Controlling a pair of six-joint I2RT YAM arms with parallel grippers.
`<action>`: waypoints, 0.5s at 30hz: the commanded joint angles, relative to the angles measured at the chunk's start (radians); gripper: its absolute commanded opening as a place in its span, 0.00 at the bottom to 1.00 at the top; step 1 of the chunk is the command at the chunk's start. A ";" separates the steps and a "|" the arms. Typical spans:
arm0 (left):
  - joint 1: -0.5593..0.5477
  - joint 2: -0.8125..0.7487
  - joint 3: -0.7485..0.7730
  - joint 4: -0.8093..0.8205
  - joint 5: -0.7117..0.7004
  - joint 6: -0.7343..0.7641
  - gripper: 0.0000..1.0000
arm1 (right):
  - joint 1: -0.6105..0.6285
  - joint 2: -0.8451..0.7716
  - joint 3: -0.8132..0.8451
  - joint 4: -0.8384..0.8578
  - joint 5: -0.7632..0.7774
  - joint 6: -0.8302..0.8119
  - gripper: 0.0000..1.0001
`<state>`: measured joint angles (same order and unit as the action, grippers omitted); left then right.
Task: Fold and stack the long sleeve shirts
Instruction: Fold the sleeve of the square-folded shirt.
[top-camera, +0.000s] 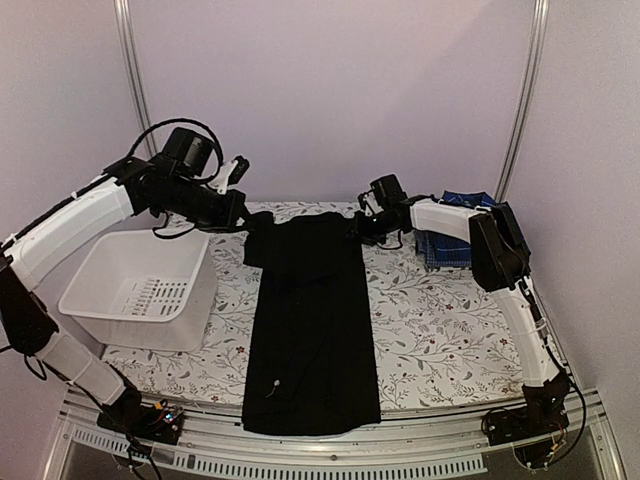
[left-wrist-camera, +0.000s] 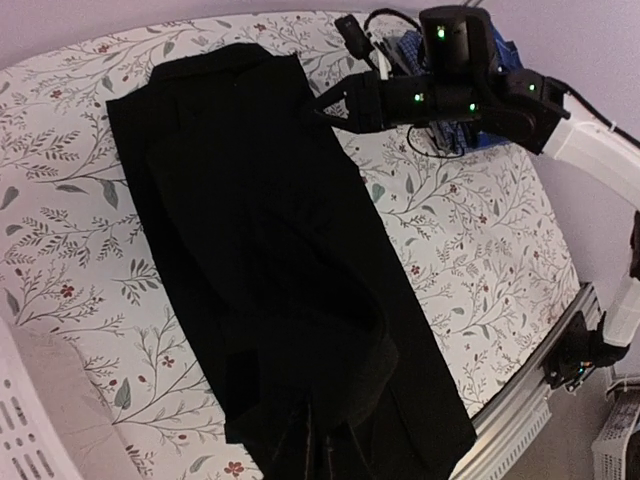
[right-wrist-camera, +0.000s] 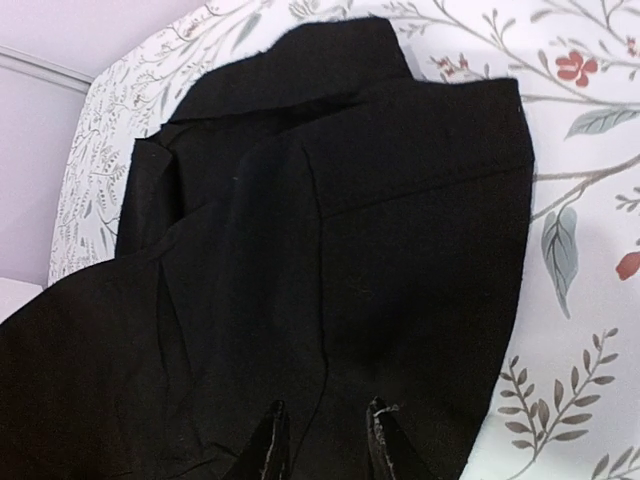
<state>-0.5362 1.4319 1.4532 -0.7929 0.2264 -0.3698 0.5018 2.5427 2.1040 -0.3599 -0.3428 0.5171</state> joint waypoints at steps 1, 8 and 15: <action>-0.073 0.089 0.058 -0.026 0.028 0.075 0.00 | -0.005 -0.166 -0.032 -0.039 0.034 -0.037 0.26; -0.214 0.267 0.100 -0.048 0.071 0.130 0.00 | 0.006 -0.366 -0.269 -0.017 0.095 -0.035 0.26; -0.327 0.439 0.159 -0.089 0.099 0.180 0.00 | 0.047 -0.562 -0.541 0.023 0.141 -0.043 0.28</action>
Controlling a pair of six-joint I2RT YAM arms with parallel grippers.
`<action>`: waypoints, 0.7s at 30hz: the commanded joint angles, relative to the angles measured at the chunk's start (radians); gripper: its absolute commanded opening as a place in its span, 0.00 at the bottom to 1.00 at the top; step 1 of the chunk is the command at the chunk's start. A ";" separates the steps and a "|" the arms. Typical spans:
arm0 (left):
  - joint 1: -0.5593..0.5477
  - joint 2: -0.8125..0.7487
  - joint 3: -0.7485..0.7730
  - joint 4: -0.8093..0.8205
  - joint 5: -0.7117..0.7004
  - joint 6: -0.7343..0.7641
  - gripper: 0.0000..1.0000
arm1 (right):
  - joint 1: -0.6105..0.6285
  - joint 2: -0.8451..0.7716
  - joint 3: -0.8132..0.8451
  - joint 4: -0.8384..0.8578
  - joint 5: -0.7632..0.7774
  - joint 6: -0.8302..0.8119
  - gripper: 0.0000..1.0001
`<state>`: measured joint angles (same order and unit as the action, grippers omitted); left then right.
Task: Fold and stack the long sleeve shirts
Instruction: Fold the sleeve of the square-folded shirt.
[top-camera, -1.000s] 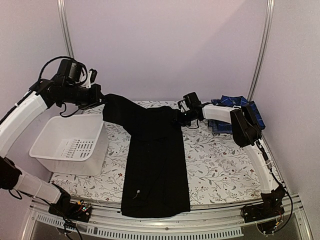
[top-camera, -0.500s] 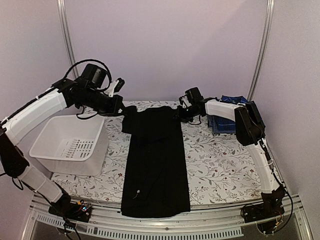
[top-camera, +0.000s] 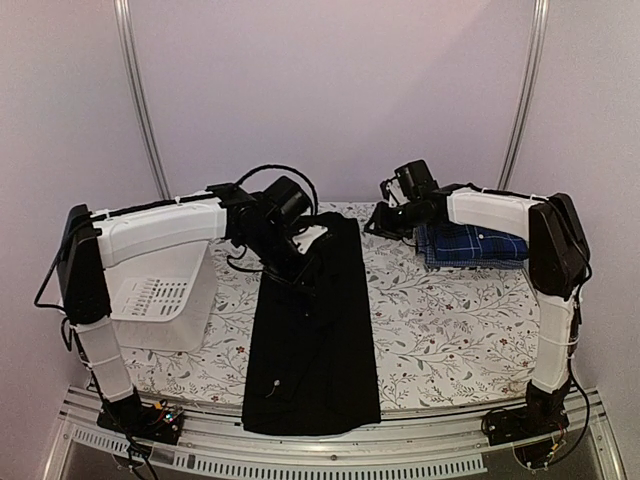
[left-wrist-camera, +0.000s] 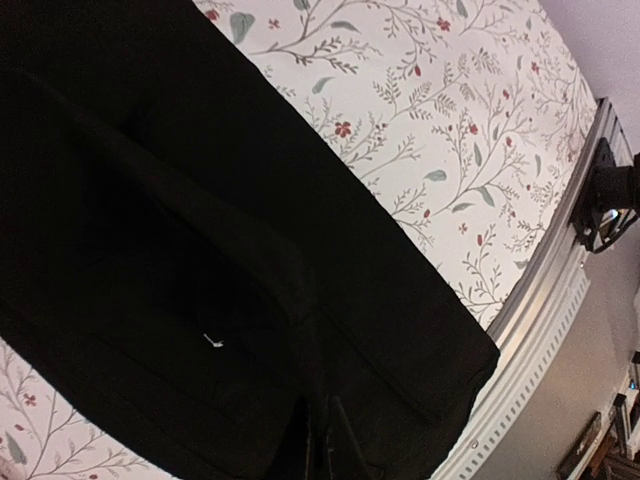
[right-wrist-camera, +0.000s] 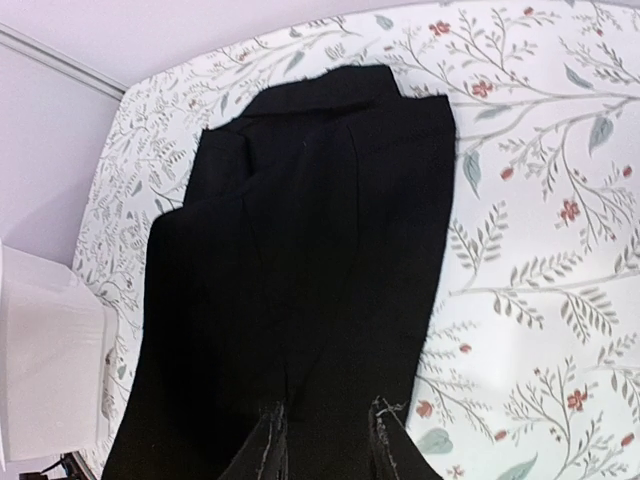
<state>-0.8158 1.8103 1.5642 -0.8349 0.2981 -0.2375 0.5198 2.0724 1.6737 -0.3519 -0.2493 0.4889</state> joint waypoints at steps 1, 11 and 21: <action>-0.056 0.081 0.056 -0.050 0.034 0.054 0.00 | 0.037 -0.116 -0.141 0.018 0.053 -0.015 0.28; -0.117 0.167 0.144 -0.100 0.079 0.100 0.15 | 0.062 -0.262 -0.335 0.041 0.075 -0.016 0.31; -0.042 0.019 -0.010 0.083 -0.126 -0.192 0.58 | 0.097 -0.343 -0.422 0.035 0.111 -0.039 0.46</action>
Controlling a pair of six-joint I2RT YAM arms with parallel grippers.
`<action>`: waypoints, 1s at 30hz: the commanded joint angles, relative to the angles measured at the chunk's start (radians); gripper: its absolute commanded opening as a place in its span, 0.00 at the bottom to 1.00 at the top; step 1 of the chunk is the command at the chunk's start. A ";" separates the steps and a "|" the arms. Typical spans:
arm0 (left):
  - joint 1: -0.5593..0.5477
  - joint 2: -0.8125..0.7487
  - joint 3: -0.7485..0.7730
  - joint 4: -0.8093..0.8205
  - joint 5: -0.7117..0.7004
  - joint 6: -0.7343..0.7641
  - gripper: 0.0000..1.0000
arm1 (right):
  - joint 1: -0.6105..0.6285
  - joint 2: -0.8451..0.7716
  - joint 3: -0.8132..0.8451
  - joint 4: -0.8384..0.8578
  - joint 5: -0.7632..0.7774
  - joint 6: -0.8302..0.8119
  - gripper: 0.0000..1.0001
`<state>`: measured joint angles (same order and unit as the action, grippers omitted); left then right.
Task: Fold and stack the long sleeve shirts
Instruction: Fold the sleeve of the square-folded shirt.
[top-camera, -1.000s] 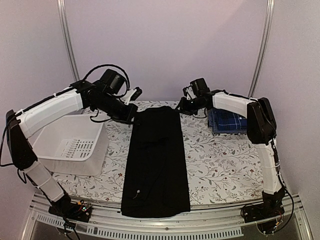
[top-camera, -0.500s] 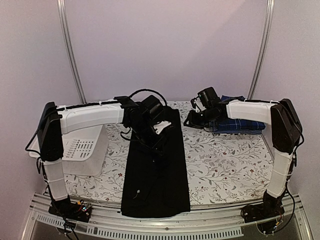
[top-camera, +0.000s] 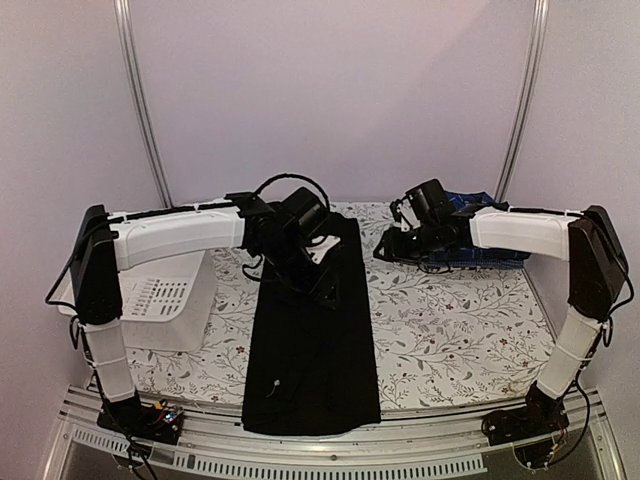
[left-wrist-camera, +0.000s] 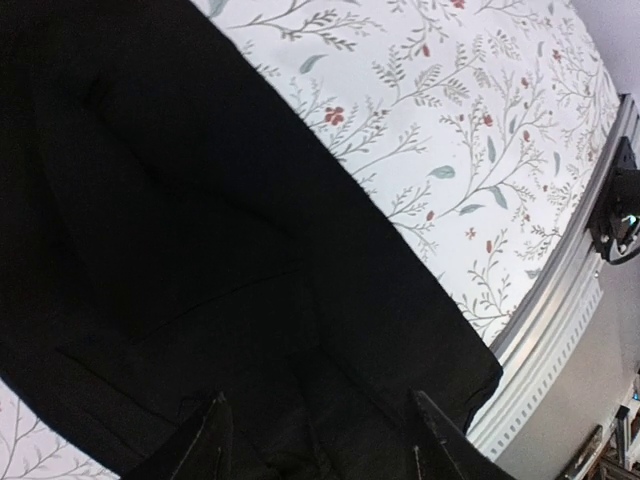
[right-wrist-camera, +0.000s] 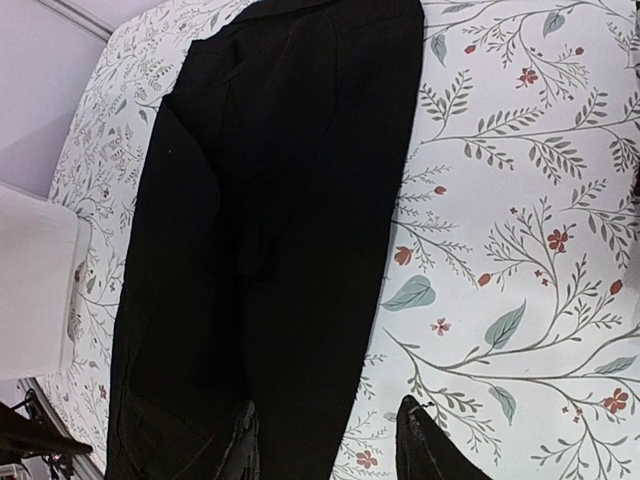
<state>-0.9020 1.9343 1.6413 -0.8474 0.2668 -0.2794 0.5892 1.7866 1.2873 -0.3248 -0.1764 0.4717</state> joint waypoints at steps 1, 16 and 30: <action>0.053 -0.129 -0.124 0.122 -0.122 -0.178 0.58 | 0.041 -0.064 -0.040 0.004 0.048 -0.033 0.50; 0.162 -0.207 -0.451 0.384 -0.111 -0.301 0.50 | 0.342 0.110 0.158 -0.132 0.382 0.006 0.67; 0.083 -0.052 -0.368 0.365 -0.050 -0.235 0.33 | 0.330 -0.017 0.026 -0.137 0.463 0.048 0.67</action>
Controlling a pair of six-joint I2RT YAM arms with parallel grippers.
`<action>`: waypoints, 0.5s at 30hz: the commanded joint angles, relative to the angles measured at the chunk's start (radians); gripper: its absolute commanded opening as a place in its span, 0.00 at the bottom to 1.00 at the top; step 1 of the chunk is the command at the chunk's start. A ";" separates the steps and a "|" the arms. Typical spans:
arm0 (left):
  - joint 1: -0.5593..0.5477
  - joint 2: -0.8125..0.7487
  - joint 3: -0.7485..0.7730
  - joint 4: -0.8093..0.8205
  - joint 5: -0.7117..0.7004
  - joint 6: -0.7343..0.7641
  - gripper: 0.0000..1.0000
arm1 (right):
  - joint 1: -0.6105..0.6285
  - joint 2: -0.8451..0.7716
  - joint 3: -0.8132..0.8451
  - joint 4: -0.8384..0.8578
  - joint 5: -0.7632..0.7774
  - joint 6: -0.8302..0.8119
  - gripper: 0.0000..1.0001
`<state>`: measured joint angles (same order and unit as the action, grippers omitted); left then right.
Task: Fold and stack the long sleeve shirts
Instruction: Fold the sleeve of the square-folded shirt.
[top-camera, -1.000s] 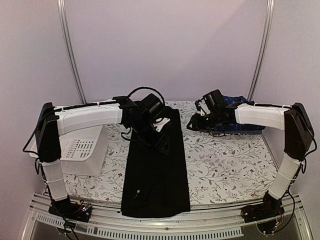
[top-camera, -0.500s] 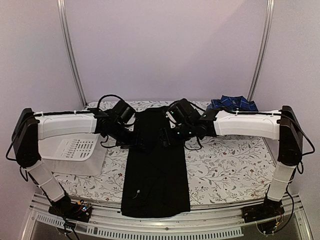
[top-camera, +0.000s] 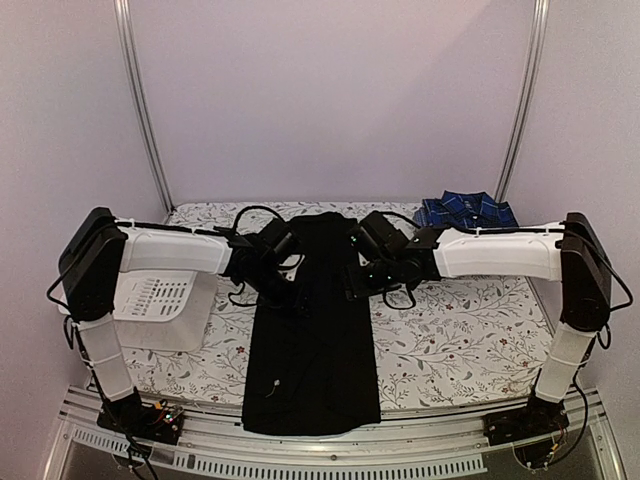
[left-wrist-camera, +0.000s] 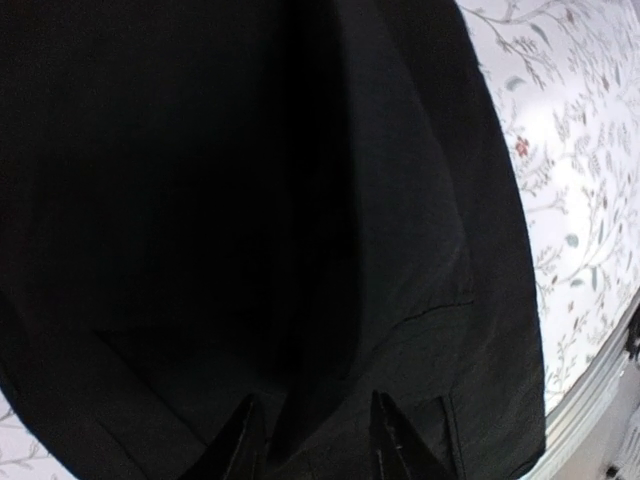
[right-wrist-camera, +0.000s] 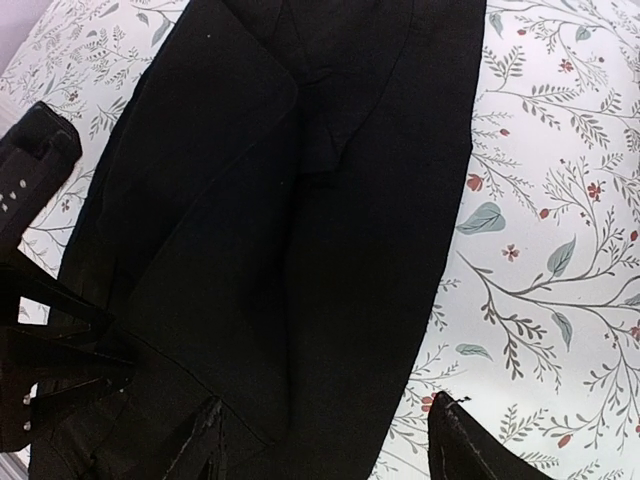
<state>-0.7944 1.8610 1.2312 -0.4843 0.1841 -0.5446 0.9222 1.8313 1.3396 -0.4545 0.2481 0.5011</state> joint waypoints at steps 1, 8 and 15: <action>-0.032 0.025 0.051 -0.004 0.035 0.032 0.24 | -0.003 -0.067 -0.035 -0.007 0.042 0.020 0.67; -0.053 0.045 0.151 0.005 0.129 0.031 0.00 | -0.018 -0.113 -0.081 -0.011 0.058 0.023 0.67; -0.091 0.203 0.340 0.016 0.241 0.021 0.19 | -0.082 -0.174 -0.144 -0.004 0.029 0.034 0.68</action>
<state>-0.8494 1.9732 1.4857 -0.4801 0.3470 -0.5266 0.8787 1.7153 1.2278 -0.4576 0.2787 0.5201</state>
